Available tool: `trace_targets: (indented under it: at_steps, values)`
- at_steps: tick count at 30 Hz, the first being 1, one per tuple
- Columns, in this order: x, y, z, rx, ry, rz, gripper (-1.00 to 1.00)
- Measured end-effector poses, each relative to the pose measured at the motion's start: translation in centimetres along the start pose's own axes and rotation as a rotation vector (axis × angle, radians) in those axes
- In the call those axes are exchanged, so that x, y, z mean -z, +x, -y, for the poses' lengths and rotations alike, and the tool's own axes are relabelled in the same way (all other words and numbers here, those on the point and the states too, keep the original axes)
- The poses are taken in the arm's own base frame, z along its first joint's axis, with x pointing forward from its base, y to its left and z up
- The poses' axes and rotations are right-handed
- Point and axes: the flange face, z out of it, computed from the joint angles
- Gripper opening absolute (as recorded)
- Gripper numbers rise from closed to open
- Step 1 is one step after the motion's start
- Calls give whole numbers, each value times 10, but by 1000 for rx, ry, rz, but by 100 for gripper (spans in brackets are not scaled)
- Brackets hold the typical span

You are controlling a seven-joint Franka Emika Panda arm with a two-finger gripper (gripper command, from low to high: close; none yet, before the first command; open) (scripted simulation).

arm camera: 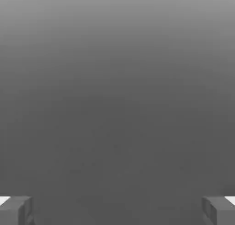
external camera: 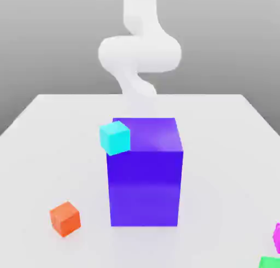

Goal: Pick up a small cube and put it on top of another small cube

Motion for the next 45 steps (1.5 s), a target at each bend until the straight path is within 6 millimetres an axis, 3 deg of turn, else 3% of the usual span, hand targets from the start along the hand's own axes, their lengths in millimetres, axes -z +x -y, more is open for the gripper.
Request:
trace_targets:
  at_steps: [5, 10, 16, 19, 24, 30, 34, 35, 41, 45]
  values:
    - [-86, -34, 30, -45, -68, 115, 0]
    - [-167, -86, 51, -80, -148, 214, 0]
    - [-255, -167, 61, -111, -261, 313, 0]
    - [-293, -222, 62, -109, -320, 359, 0]
    - [-352, -302, 43, -133, -434, 408, 0]
    - [-408, -406, 1, -144, -572, 442, 0]
    - [-449, -441, -29, -144, -590, 445, 0]
    - [-456, -445, -34, -144, -591, 445, -100]
    - [-459, -448, -37, -145, -589, 445, -100]
    - [-429, -429, -15, -145, -590, 445, -100]
